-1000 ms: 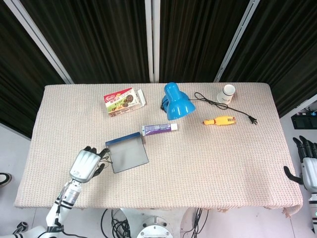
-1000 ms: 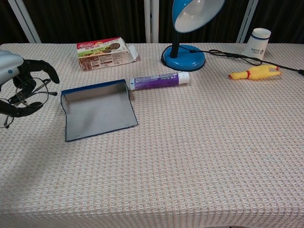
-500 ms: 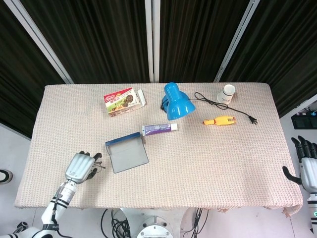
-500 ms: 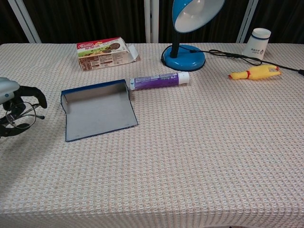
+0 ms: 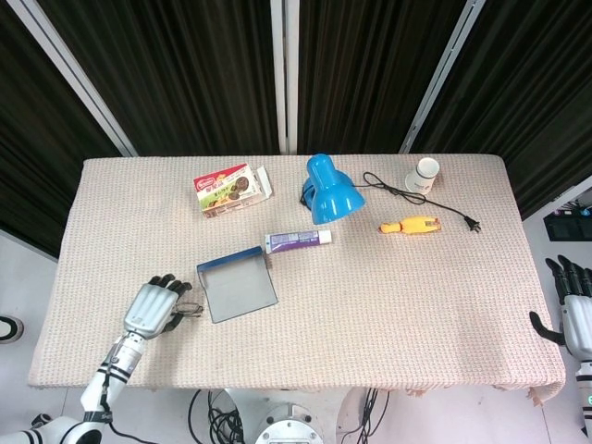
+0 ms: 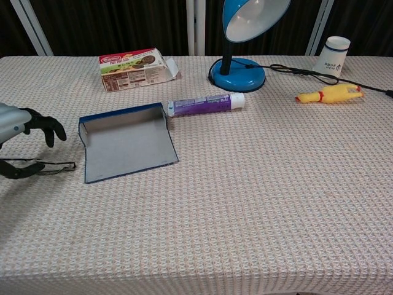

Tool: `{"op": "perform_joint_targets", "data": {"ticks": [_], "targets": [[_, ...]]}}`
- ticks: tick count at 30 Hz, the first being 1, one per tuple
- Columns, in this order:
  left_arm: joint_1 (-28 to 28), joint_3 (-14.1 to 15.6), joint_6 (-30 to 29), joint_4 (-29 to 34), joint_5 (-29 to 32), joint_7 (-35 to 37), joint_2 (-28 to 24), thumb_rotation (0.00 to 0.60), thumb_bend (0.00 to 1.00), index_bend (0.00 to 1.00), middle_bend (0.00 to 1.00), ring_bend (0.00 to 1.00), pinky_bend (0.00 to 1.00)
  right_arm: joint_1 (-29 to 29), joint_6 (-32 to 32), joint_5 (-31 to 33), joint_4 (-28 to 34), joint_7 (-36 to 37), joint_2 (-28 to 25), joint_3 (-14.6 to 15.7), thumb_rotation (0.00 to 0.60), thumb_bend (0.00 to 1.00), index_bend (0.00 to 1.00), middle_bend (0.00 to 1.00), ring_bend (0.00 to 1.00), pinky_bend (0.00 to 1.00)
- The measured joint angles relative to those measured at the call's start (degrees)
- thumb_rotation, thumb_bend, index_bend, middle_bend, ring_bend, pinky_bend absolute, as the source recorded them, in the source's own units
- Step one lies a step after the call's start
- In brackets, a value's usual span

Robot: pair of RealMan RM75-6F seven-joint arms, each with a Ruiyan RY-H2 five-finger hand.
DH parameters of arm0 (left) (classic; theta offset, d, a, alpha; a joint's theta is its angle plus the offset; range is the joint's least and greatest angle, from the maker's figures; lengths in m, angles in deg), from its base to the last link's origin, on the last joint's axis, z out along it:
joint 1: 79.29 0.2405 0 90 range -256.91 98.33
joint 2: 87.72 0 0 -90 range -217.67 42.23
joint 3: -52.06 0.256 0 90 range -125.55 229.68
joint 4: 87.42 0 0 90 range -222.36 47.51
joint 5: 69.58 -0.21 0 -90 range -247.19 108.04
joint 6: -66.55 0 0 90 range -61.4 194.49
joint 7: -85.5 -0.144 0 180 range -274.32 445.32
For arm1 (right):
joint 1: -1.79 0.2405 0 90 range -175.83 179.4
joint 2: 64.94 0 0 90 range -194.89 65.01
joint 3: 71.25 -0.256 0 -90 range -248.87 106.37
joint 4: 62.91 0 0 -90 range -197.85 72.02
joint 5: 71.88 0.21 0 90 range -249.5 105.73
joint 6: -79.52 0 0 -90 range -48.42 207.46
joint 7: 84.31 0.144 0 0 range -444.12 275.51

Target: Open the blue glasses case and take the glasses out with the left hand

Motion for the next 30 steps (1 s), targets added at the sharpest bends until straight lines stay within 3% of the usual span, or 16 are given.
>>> {"op": "perform_joint_targets", "data": {"ticks": [10,16,20,25,30], "targets": [[0.8,0.06,-2.04,2.52,-1.43,0.44,-1.29,0.6,0.33,0.21,0.2,0.12,0.26,-0.1,-0.63,-0.11,0.09,0.0,0.03,-0.13,0.6,0.25,0.0,0.01,0.0,0.0],[2.57,-0.83,-6.84,5.7,-1.69,-1.08,-3.67,0.6,0.33,0.2,0.18,0.12,0.25,-0.37,-1.63,-0.24,0.01,0.07,0.06,-0.35,0.6,0.25,0.0,0.0,0.0,0.0],[4.53,-2.55,-13.62,5.18,-3.43,2.59,-4.92,0.6,0.28,0.18,0.16,0.1,0.22,-0.55,-2.24,-0.4,-0.26,0.31,0.27,-0.52,0.6,0.26,0.0,0.0,0.0,0.0],[7.48,-5.46,-21.65,1.52,-5.0,10.79,-6.83,0.6,0.21,0.11,0.02,0.01,0.16,-0.68,-3.21,-1.46,-0.68,0.46,0.68,-0.51,0.6,0.24,0.0,0.0,0.0,0.0],[9.69,-6.71,-20.21,3.56,-0.79,13.74,-12.63,0.6,0.21,0.07,0.0,0.0,0.1,-0.62,-3.58,-2.11,-0.62,0.48,0.99,-0.48,0.6,0.23,0.0,0.0,0.0,0.0]]}}
